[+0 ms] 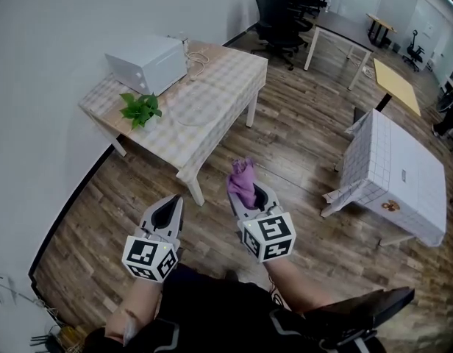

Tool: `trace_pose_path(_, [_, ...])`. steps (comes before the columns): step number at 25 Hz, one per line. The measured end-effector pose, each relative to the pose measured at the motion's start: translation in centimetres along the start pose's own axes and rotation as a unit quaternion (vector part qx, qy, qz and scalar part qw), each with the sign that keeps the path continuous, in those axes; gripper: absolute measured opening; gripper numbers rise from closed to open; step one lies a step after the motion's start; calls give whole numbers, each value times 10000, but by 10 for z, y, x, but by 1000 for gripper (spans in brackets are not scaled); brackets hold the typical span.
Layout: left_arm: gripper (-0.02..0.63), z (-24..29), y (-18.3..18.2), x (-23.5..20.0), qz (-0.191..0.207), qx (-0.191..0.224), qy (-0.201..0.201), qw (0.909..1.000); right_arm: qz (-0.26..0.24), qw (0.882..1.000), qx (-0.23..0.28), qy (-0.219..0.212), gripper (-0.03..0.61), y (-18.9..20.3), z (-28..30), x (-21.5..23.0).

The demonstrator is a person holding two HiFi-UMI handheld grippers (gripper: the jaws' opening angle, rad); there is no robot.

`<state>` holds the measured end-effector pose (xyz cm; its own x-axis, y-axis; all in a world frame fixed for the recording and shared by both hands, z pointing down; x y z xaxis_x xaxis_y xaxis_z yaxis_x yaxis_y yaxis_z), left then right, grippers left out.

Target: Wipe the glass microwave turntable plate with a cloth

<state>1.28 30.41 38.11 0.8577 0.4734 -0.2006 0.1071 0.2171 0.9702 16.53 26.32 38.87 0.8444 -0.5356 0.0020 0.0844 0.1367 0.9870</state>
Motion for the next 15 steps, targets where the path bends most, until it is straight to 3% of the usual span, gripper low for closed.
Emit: trace_pose_path(15, [3, 43, -24, -78, -50, 95, 222, 9997, -65, 9995, -138, 258, 152, -12, 72, -5])
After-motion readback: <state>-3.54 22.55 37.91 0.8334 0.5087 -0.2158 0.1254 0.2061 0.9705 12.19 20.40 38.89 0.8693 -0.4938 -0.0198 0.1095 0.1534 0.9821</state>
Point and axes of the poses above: the fingertips, and each gripper's own axes: z forward along the fingers, x to its right, y out of its underside, the point moved 2 cm from there along -z, backward along the fingers, and after that the axes turned 7 degrees about -z, right-handed, at the moved point
